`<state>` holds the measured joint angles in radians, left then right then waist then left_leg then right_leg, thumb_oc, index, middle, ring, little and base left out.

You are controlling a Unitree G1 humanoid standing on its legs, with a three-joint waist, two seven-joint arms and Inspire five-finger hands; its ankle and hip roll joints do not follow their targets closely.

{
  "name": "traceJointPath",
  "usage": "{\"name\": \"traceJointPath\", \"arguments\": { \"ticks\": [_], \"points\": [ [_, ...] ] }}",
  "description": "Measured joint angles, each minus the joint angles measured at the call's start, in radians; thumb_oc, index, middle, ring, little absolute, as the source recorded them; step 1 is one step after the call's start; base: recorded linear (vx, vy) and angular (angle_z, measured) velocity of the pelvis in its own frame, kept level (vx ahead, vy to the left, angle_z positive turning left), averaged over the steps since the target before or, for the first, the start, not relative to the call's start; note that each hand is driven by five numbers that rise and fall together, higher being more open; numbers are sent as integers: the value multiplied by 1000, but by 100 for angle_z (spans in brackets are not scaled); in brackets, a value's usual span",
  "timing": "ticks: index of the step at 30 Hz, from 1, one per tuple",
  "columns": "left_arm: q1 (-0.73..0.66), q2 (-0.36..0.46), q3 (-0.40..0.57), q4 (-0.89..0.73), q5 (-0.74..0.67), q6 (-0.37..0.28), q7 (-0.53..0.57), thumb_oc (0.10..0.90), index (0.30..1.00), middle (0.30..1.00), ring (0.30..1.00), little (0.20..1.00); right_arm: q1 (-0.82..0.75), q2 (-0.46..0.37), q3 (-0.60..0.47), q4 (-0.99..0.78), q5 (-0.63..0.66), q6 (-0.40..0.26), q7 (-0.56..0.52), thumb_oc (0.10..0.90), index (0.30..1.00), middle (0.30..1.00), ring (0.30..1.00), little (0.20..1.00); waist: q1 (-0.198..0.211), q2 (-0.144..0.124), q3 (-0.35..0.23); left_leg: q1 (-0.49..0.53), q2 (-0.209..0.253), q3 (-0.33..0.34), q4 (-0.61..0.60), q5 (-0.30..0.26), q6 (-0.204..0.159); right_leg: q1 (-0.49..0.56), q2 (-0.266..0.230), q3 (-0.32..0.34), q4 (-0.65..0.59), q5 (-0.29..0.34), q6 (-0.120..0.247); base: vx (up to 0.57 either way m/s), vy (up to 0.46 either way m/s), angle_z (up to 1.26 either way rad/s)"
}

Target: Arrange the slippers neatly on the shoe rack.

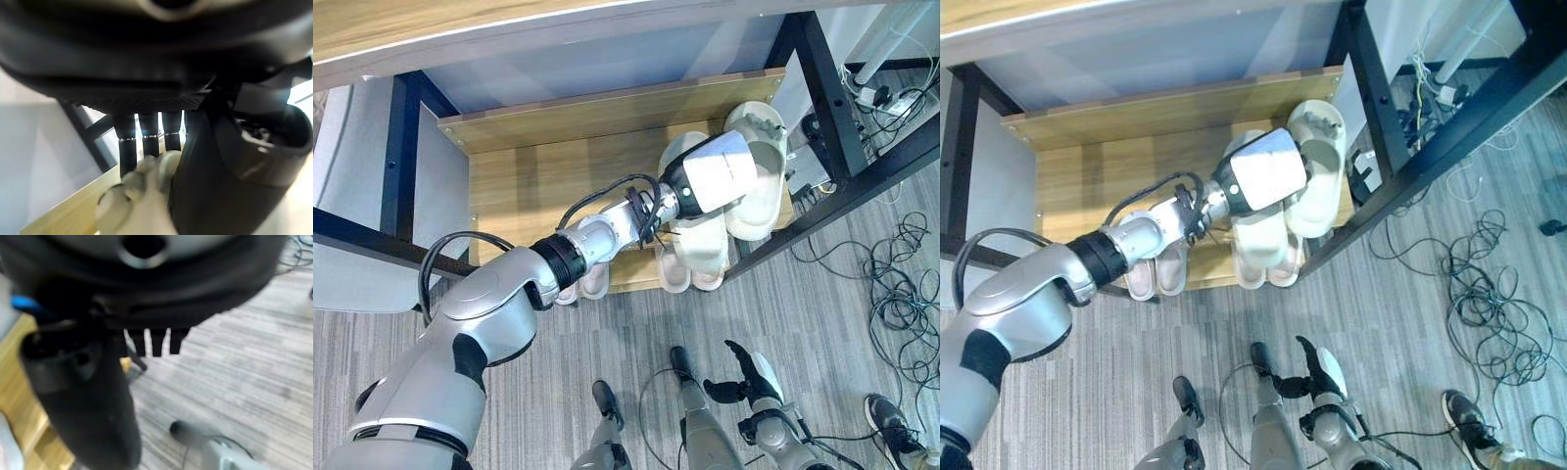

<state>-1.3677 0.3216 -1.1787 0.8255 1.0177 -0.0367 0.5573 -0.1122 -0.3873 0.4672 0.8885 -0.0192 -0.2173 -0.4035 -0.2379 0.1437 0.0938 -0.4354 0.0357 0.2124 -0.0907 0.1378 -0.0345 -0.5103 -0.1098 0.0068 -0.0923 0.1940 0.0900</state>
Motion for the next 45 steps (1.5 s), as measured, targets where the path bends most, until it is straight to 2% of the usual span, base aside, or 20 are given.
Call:
{"name": "traceJointPath", "arguments": {
  "ticks": [6, 10, 12, 13, 14, 16, 20, 24, 31, 35, 41, 45],
  "points": [
    [-22, 19, -4, 25, -7, 1, 4, 800, 900, 900, 900, 900, -6, -2, 5, 11, 3, -24, 9, 800, 900, 900, 900, 900, 1, 0, 0, 0, 0, 0, 0, 1, 0, 1, 0, -1, 0, 1, 0, -11, -6, 0],
    [-35, 47, -6, 78, -38, 20, -2, 800, 900, 900, 900, 900, -30, 0, 1, 40, 43, -17, 11, 800, 900, 900, 900, 900, 4, 0, 0, 2, 2, -3, 0, 3, 1, 5, 1, -5, 0, 1, -1, -25, -4, 3],
    [-77, 56, -11, 59, -61, 15, -73, 800, 900, 900, 900, 900, -39, -12, 0, 32, 54, -13, 27, 800, 900, 900, 900, 900, 6, 0, 0, 2, 1, -6, 0, 5, 2, 8, -1, -9, 0, 1, -1, -25, -14, 6],
    [-105, 89, -18, 27, -83, 5, -85, 800, 900, 900, 900, 900, -38, -22, -5, 8, 57, -13, 37, 800, 900, 900, 900, 900, 7, 1, 1, 5, -2, -5, 0, 5, 3, 10, -2, -8, 0, 2, -1, -48, -30, -2],
    [-145, 163, -47, -27, -94, -25, -85, 800, 900, 900, 900, 900, -22, -24, -22, -27, 58, -19, 37, 800, 900, 900, 900, 900, 5, 3, 2, 5, 0, -4, 0, 5, 3, 10, -2, -7, 0, 2, -1, -25, -7, -3],
    [-177, 197, -48, -43, -104, -25, -84, 800, 900, 900, 900, 900, -13, -25, -21, -33, 60, -14, 38, 800, 900, 900, 900, 900, 8, 3, 2, 11, 3, -7, 0, 7, 1, 18, 1, -13, 0, 2, -2, -37, -6, 5],
    [-175, 169, -26, -38, -156, 1, -87, 800, 900, 900, 900, 900, -23, -25, -25, -32, 60, -10, 37, 800, 900, 900, 900, 900, 11, 3, 3, 11, -1, -26, 0, 9, 2, 24, 1, -30, 0, 1, -1, -57, -17, 11],
    [-159, 107, -26, -14, -183, -12, -114, 800, 900, 900, 900, 900, -12, -23, -19, -30, 60, -4, 38, 800, 900, 900, 900, 900, 17, 3, 3, 6, -3, -25, 0, 9, 2, 19, -1, -28, 0, 0, 0, -6, -4, -1],
    [-131, 68, -8, 11, -251, -15, -126, 800, 900, 900, 900, 900, -6, -24, -15, -29, 52, 22, 38, 800, 900, 900, 900, 900, 17, 3, 3, -3, 2, -23, 0, 9, 2, 7, 1, -23, 0, 1, -1, -11, -1, -2],
    [-97, 15, 49, 100, -292, -28, -157, 800, 900, 900, 900, 900, -8, -23, -13, -24, 42, 23, 48, 800, 900, 900, 900, 900, 15, 2, 4, -3, 1, -23, 0, 9, 2, 7, 2, -23, 0, 1, -1, 0, 0, 0],
    [-85, 12, 54, 147, -307, -30, -160, 800, 900, 900, 900, 900, -10, -25, -5, 11, 29, 26, 52, 800, 900, 900, 900, 900, 7, 2, 6, -3, 0, -22, 0, 8, 2, 6, 2, -22, 0, 1, -1, 0, 0, 0],
    [-84, 12, 91, 155, -345, -31, -180, 800, 900, 900, 900, 900, -10, -25, -4, 11, 28, 26, 53, 800, 900, 900, 900, 900, 6, 2, 6, -4, 0, -21, 0, 8, 3, 4, 3, -21, 0, 1, -1, 0, 0, 0]
  ]
}}
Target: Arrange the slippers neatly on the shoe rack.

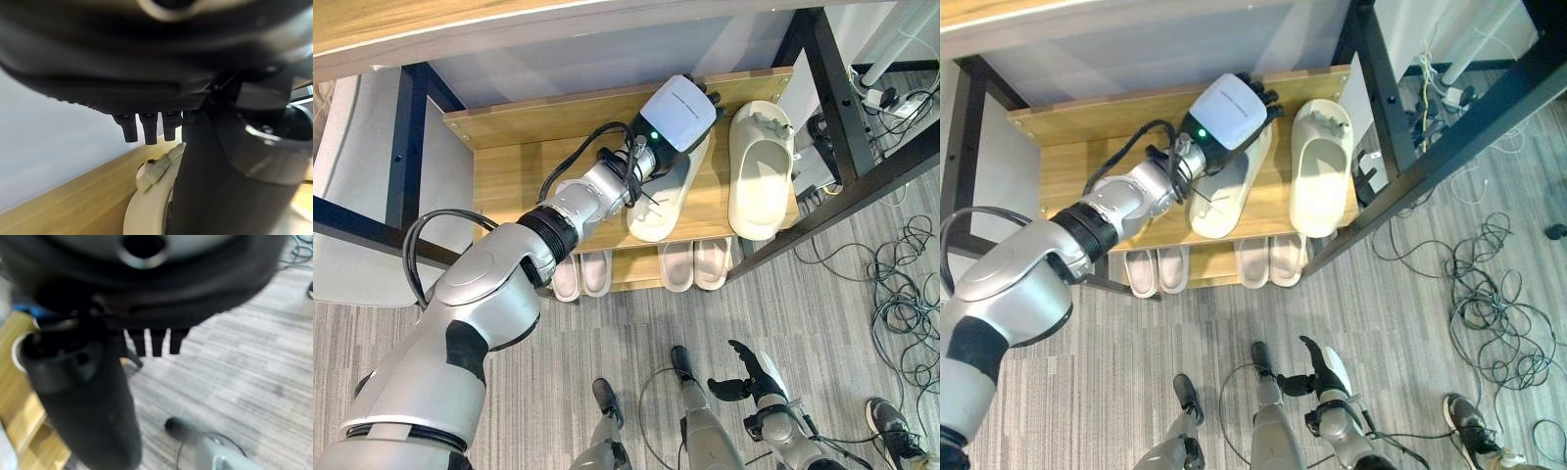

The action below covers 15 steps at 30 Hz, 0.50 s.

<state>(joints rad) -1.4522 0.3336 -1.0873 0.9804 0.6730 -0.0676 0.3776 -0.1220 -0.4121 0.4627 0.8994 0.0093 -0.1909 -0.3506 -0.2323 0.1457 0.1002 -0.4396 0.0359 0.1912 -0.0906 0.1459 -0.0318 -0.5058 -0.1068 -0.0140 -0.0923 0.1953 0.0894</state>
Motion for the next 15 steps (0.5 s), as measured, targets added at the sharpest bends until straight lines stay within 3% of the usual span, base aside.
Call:
{"name": "traceJointPath", "arguments": {
  "ticks": [12, 15],
  "points": [
    [53, 12, 79, -59, -124, -16, -30, 800, 900, 900, 900, 900, -9, 1, -1, 15, 0, 13, 0, 800, 900, 900, 900, 900, 2, 0, 0, 4, 0, -5, 0, 0, 0, 7, -1, -5, 0, 2, -1, -4, 0, 1],
    [109, -52, 128, -126, -129, 5, -40, 800, 900, 900, 900, 900, -16, 3, -2, 35, 0, 28, 0, 800, 900, 900, 900, 900, 7, -3, 2, 9, -2, -9, 0, 0, 0, 14, -1, -9, 0, 2, -1, -36, 3, 4]
  ]
}}
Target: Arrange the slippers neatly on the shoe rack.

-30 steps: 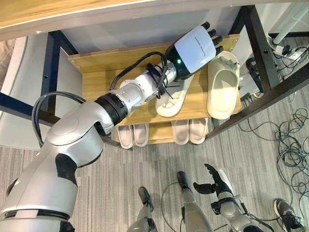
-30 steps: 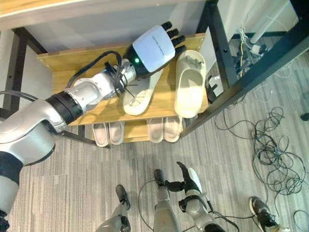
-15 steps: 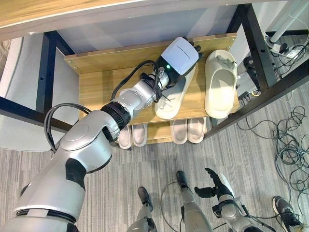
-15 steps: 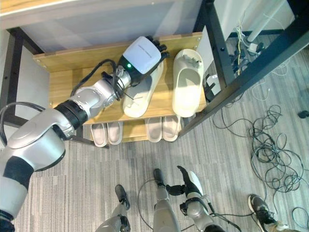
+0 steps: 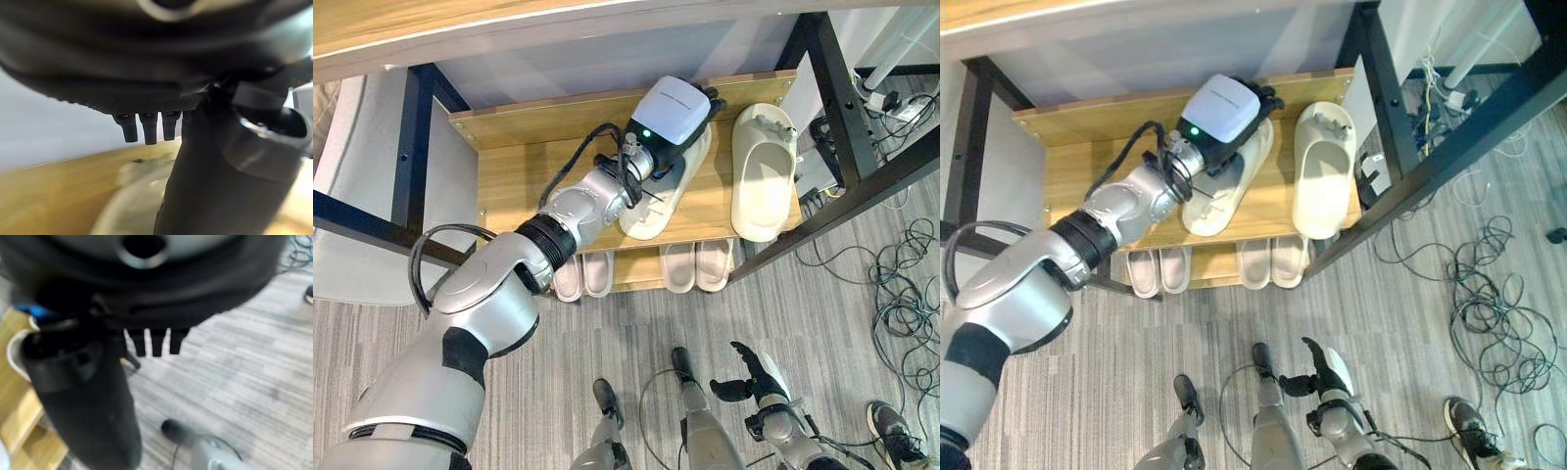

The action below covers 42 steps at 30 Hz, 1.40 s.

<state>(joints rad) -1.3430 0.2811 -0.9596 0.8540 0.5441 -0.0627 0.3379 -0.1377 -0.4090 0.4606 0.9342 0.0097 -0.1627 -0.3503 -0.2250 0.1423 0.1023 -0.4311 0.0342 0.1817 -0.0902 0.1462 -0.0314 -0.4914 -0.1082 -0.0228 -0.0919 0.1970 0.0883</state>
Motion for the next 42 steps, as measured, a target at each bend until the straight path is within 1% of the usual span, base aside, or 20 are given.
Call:
{"name": "traceJointPath", "arguments": {
  "ticks": [4, 6, 8, 11, 13, 19, 26, 29, 31, 32, 34, 36, 42],
  "points": [
    [40, -104, 19, -15, 6, 1, -2, 800, 900, 900, 900, 900, -4, 1, 1, 2, 0, 8, 0, 800, 900, 900, 900, 900, 16, -11, 8, 10, -1, -1, 0, 0, 0, 9, -1, 0, 0, 0, 0, -27, 7, 0],
    [62, -124, 33, -35, 6, 4, 0, 800, 900, 900, 900, 900, -12, 2, 2, 2, 1, 9, 0, 800, 900, 900, 900, 900, 18, -18, 13, 13, 0, -1, 0, 0, 0, 12, 0, 0, 0, 0, 0, 0, 0, 0],
    [75, -127, 40, -40, 5, 3, 2, 800, 900, 900, 900, 900, -27, 2, 1, 3, 1, 8, 0, 800, 900, 900, 900, 900, 18, -31, 28, 27, 0, -1, 0, 1, 0, 26, 0, 0, 0, 0, 0, 0, 0, 0],
    [75, -112, 38, -41, -13, -8, -2, 800, 900, 900, 900, 900, -31, 2, -8, 6, 1, 9, 0, 800, 900, 900, 900, 900, 19, -36, 51, 57, 0, -1, 0, 1, 0, 57, -1, -1, 0, -2, 2, 0, 0, 0],
    [75, -98, 37, -41, -15, -14, -2, 800, 900, 900, 900, 900, -38, 4, -8, 22, 1, 8, 0, 800, 900, 900, 900, 900, 19, -35, 60, 66, 0, -2, -1, 0, 0, 66, -1, -2, 0, -2, 3, 0, 0, 0],
    [70, -77, 19, -35, 9, -24, 16, 800, 900, 900, 900, 900, -45, 4, -8, 79, 1, 9, 0, 800, 900, 900, 900, 900, 17, -32, 63, 66, 0, -2, 0, 1, 0, 66, -1, -1, 0, -2, 2, 0, 0, 0],
    [69, -54, 19, -30, 16, -33, 28, 800, 900, 900, 900, 900, -42, -1, -8, 81, 0, 6, 1, 800, 900, 900, 900, 900, 15, -30, 63, 66, 1, -2, 0, 1, 0, 66, -1, -1, 0, -1, 2, 0, 0, 0],
    [74, -52, 20, -23, 16, -30, 44, 800, 900, 900, 900, 900, -60, 10, -6, 110, 1, 8, 0, 800, 900, 900, 900, 900, 19, -29, 62, 67, 3, -5, 0, 1, 0, 68, 0, -4, 0, -1, 1, 3, 0, 2],
    [70, -54, 21, -66, 5, -16, 8, 800, 900, 900, 900, 900, -69, 10, -16, 110, 2, 8, 3, 800, 900, 900, 900, 900, 19, -28, 61, 68, 1, -6, 0, 2, 0, 70, -1, -4, 0, -1, 1, 2, 2, 2],
    [71, -41, 22, -110, 6, -21, 3, 800, 900, 900, 900, 900, -68, 9, -25, 100, 5, 7, 4, 800, 900, 900, 900, 900, 19, -27, 60, 71, 0, -7, 0, 2, 0, 73, -1, -5, 0, -1, 1, 0, 0, 0],
    [65, -43, 23, -129, 5, -33, 1, 800, 900, 900, 900, 900, -67, 9, -34, 95, 5, 7, 10, 800, 900, 900, 900, 900, 21, -27, 60, 77, 0, -13, 0, 1, 0, 83, -2, -11, 0, -1, 1, -19, -34, 6],
    [66, -10, 23, -197, 4, -44, -5, 800, 900, 900, 900, 900, -60, 9, -41, 76, 5, 8, 19, 800, 900, 900, 900, 900, 21, -26, 60, 79, 1, -16, 0, 2, 0, 86, -2, -14, 0, -1, 1, -11, -30, 6],
    [65, 11, 41, -238, -29, -51, -3, 800, 900, 900, 900, 900, -52, 11, -40, 79, 4, 15, 20, 800, 900, 900, 900, 900, 46, -23, 58, 92, 1, -26, 0, 5, 0, 104, -1, -24, 0, -2, 1, -8, -10, 4]
  ]
}}
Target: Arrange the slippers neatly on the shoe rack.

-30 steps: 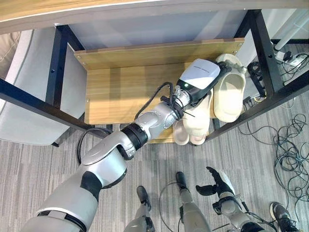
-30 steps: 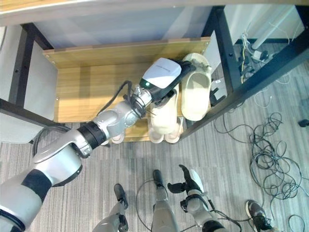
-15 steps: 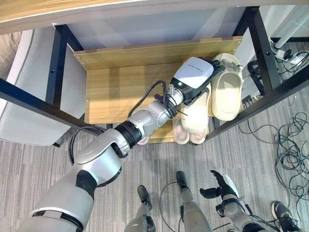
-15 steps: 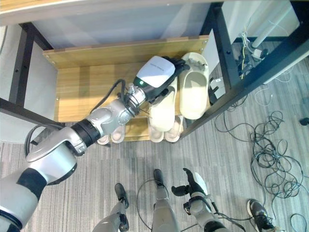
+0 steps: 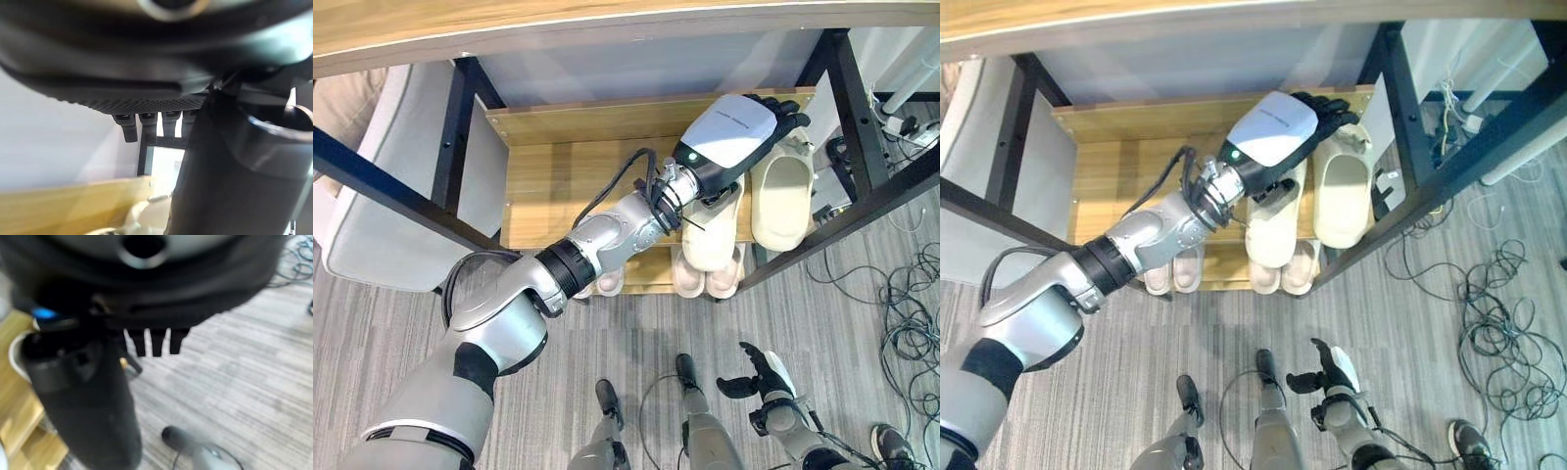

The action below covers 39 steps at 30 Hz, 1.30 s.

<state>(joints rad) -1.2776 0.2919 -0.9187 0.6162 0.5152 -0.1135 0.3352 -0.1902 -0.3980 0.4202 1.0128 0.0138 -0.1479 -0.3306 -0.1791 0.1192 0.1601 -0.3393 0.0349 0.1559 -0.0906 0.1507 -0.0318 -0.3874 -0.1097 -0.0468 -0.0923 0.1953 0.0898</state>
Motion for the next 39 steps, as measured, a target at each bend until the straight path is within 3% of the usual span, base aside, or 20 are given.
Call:
{"name": "traceJointPath", "arguments": {
  "ticks": [11, 17, 28, 35, 36, 39],
  "points": [
    [5, 35, 15, -6, -82, -2, -2, 800, 900, 900, 900, 900, 17, 14, -5, 0, -4, 23, 0, 800, 900, 900, 900, 900, 8, 13, -9, 1, 0, 0, 0, 2, 1, 1, -2, 0, 0, 1, -1, 0, 0, 0],
    [24, 63, 50, -65, -141, -16, -17, 800, 900, 900, 900, 900, 35, 22, -7, 1, -4, 30, 1, 800, 900, 900, 900, 900, 33, 29, -19, 14, 1, -2, 0, 3, 0, 15, -1, -3, 0, 1, -1, 0, 0, 0],
    [101, 82, 83, -130, -245, -46, -62, 800, 900, 900, 900, 900, 45, 24, -19, 3, -5, 33, 4, 800, 900, 900, 900, 900, 47, 32, -21, 42, 1, -8, 0, 3, 0, 47, -2, -10, 0, 0, -1, 0, -1, 0],
    [459, 150, 311, -351, -359, -61, -83, 800, 900, 900, 900, 900, 91, 24, -73, -28, -9, 48, 27, 800, 900, 900, 900, 900, 52, 37, -24, 84, 8, -21, 0, 3, -2, 95, 4, -26, 0, -12, -8, 17, 6, 4],
    [603, 224, 389, -454, -363, -85, -85, 800, 900, 900, 900, 900, 229, 3, -127, -241, -15, 30, 46, 800, 900, 900, 900, 900, 52, 41, -26, 91, 10, -24, 0, 0, -4, 102, 4, -28, 0, -16, -8, 0, 0, 0],
    [839, 301, 549, -546, -432, -89, -91, 800, 900, 900, 900, 900, 456, -61, -161, -525, -49, 15, 101, 800, 900, 900, 900, 900, 49, 21, -13, 119, 15, -23, 0, -9, -14, 130, 13, -26, -1, -26, 0, 32, -21, 0]
  ]
}}
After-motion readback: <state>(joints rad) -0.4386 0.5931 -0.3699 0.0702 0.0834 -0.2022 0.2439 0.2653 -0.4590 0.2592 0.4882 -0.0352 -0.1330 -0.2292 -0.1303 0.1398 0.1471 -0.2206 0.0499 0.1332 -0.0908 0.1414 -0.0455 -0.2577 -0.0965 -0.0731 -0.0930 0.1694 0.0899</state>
